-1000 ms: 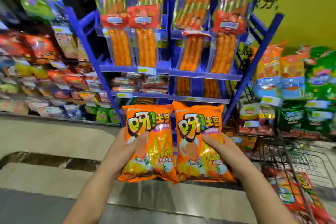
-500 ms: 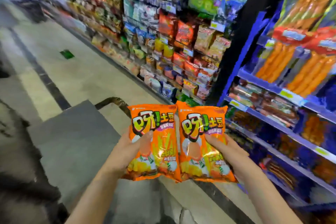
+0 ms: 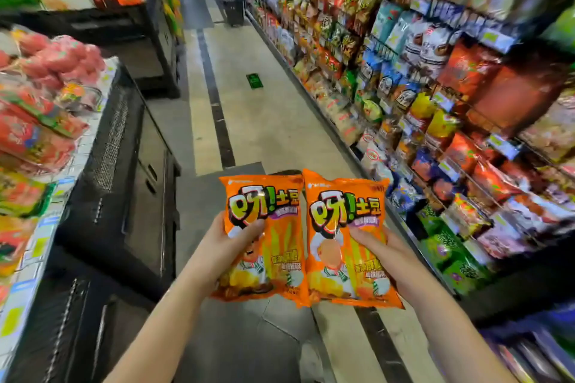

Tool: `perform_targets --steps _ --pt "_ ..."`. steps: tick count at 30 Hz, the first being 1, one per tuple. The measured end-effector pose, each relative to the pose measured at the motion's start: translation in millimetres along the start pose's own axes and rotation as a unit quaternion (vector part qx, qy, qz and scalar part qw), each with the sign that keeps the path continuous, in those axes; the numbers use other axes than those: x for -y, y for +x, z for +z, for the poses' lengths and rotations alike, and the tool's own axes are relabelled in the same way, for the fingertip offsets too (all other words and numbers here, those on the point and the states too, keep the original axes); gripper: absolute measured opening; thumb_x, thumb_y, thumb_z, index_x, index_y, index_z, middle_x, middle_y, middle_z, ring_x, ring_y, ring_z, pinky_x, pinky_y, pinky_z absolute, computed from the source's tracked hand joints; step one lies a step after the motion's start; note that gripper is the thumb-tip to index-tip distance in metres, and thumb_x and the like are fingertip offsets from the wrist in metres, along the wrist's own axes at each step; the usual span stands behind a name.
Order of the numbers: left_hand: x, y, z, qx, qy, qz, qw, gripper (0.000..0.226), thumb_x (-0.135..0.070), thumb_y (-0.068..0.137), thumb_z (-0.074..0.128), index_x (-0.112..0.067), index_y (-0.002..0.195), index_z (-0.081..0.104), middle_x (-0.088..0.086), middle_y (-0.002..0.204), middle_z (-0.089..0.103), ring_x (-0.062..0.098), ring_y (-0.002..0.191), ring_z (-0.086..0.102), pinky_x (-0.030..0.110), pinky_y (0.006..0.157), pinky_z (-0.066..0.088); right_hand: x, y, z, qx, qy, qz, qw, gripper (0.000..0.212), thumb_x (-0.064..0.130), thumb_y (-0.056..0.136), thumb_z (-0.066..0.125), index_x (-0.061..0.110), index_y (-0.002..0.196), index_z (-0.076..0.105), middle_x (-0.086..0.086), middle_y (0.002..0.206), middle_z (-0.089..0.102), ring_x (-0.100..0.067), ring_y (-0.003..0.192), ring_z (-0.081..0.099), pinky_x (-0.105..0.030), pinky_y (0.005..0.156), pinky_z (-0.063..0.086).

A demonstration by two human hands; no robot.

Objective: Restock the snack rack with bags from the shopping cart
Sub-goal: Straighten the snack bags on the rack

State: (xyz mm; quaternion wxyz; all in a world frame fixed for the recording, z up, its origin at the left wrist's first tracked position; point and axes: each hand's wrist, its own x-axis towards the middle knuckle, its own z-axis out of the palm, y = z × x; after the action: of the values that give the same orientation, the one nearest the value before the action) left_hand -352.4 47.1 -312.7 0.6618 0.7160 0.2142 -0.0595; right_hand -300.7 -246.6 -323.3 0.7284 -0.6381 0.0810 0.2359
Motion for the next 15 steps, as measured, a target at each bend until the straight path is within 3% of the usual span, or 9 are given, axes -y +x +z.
perform_targets --steps 2,6,9,15 --pt "-15.0 29.0 -7.4 -0.023 0.001 0.005 1.000 0.038 -0.045 0.086 0.078 -0.038 0.117 0.056 -0.008 0.101 0.078 0.012 0.085 0.078 0.029 0.070 0.059 18.4 38.6 6.0 0.023 -0.006 0.010 1.000 0.047 0.034 0.083 0.077 0.023 0.127 0.064 -0.011 0.110 0.078 -0.033 0.098 0.076 -0.047 0.090 0.059" --pt "-35.8 78.2 -28.6 -0.056 -0.018 0.004 0.998 0.064 -0.062 0.075 0.083 -0.039 0.126 0.054 -0.006 0.110 0.078 0.017 0.092 0.079 0.043 0.084 0.063 56.2 108.7 25.4 0.070 -0.034 0.021 0.997 0.050 0.037 0.081 0.079 0.026 0.126 0.063 -0.011 0.111 0.078 -0.035 0.099 0.076 -0.056 0.096 0.056" --pt "-45.6 109.6 -46.6 -0.074 -0.050 -0.004 0.996 0.071 -0.061 0.075 0.084 -0.035 0.133 0.053 -0.002 0.116 0.077 0.023 0.096 0.078 0.051 0.089 0.062 78.4 156.6 43.9 0.096 -0.050 0.021 0.994 0.060 0.045 0.073 0.088 0.028 0.125 0.064 -0.010 0.110 0.078 -0.036 0.098 0.076 -0.057 0.096 0.056" --pt "-61.8 190.0 -89.9 -0.094 -0.047 -0.014 0.994 0.091 -0.076 0.058 0.087 -0.041 0.135 0.052 -0.003 0.121 0.075 0.025 0.101 0.077 0.054 0.091 0.060 107.1 249.7 84.1 0.123 -0.074 0.027 0.989 0.060 0.043 0.075 0.082 0.028 0.129 0.061 -0.010 0.112 0.078 -0.035 0.100 0.076 -0.059 0.097 0.055"
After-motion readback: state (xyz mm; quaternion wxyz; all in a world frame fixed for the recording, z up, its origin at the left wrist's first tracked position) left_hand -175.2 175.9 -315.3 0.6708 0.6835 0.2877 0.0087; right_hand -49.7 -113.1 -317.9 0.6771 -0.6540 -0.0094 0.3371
